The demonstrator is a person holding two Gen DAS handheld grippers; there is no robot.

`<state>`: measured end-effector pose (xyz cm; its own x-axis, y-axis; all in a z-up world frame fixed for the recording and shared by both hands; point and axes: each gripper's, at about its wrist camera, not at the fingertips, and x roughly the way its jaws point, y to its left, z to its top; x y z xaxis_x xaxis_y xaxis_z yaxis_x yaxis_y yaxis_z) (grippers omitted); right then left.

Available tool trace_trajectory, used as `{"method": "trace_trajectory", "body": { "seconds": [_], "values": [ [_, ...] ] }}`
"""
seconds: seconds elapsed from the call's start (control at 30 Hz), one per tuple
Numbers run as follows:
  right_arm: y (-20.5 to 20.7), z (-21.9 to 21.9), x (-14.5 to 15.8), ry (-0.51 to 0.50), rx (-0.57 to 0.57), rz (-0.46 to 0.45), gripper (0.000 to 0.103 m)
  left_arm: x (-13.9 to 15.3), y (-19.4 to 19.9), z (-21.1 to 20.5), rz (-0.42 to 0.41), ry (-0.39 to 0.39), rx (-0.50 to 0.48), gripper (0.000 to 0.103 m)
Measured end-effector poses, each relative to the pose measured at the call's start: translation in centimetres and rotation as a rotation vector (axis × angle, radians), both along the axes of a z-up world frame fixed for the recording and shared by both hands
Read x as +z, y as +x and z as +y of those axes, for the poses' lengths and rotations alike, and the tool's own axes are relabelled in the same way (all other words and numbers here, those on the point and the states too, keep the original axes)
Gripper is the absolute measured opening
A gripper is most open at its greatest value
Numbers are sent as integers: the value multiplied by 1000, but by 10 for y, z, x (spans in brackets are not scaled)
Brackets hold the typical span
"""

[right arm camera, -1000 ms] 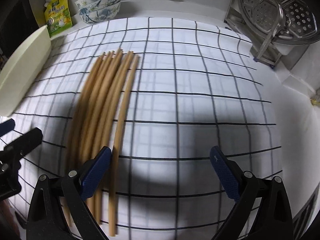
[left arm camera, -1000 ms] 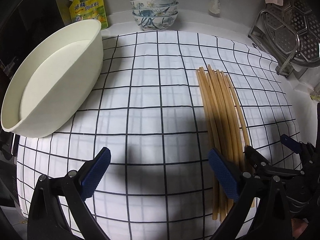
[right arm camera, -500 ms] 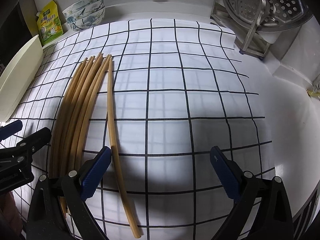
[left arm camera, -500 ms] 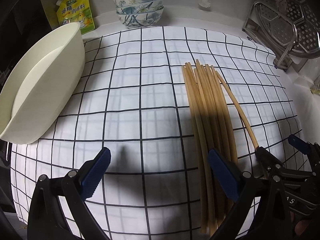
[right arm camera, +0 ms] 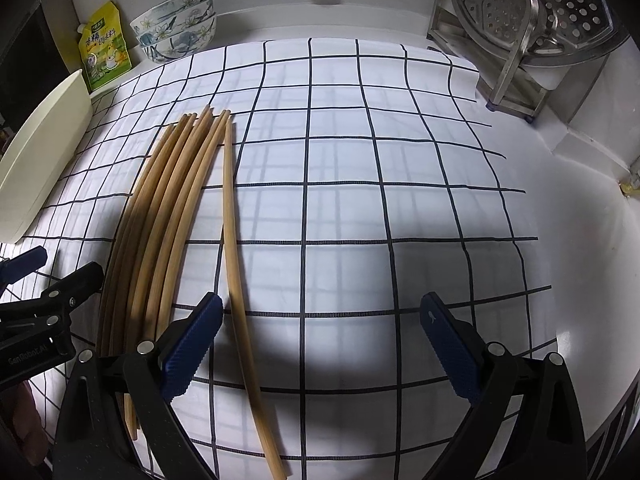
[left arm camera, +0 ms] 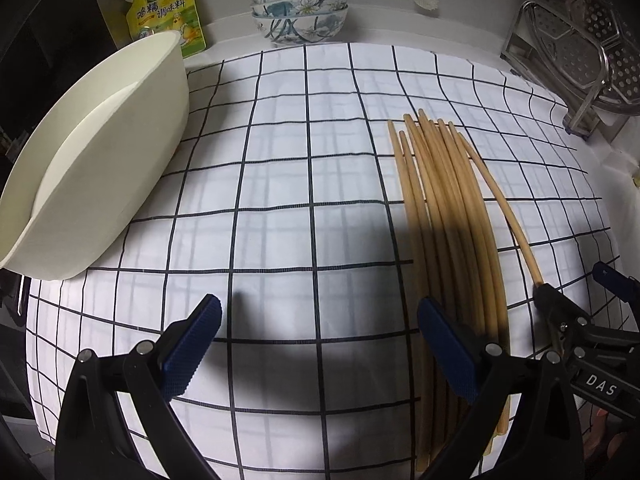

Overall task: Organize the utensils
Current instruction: 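Lower both grippers toward the bundle of wooden chopsticks, then close the left gripper on one chopstick while the right gripper closes on another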

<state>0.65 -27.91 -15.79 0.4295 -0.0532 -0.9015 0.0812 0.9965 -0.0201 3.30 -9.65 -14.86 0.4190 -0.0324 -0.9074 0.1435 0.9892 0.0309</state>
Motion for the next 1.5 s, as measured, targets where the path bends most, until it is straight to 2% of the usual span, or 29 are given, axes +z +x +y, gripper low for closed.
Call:
{"method": "trace_trajectory", "body": {
  "seconds": [0.5,0.77,1.0,1.03,1.13,1.2,1.23,1.27,1.3,1.33,1.37,1.5],
  "values": [
    [4,-1,0,-13,-1,-12,94,1,1,-12,-24,23,-26,97],
    [4,1,-1,-9,5,-13,94,-6,1,-5,-2,25,-11,97],
    [6,9,-2,-43,44,-44,93,-5,7,-8,-14,28,-8,95],
    [6,11,-1,-51,57,-54,91,-5,7,-9,-18,16,-13,90],
    [7,17,1,-50,97,-71,79,-1,6,-13,-26,-6,-40,69],
    [8,21,2,-23,127,-67,59,1,5,-19,-25,-18,-66,55],
    [8,23,3,1,144,-60,52,2,6,-21,-21,-29,-78,42],
    [8,25,5,8,158,-57,40,3,6,-23,-20,-30,-89,28],
    [8,28,5,4,168,-56,23,3,5,-25,-18,-29,-98,22],
    [8,31,6,4,175,-53,13,3,5,-27,-14,-28,-107,12],
    [9,32,5,4,174,-50,7,3,5,-27,-10,-29,-110,7],
    [11,24,5,67,148,-36,6,4,9,-22,17,-59,-105,7]
  ]
}}
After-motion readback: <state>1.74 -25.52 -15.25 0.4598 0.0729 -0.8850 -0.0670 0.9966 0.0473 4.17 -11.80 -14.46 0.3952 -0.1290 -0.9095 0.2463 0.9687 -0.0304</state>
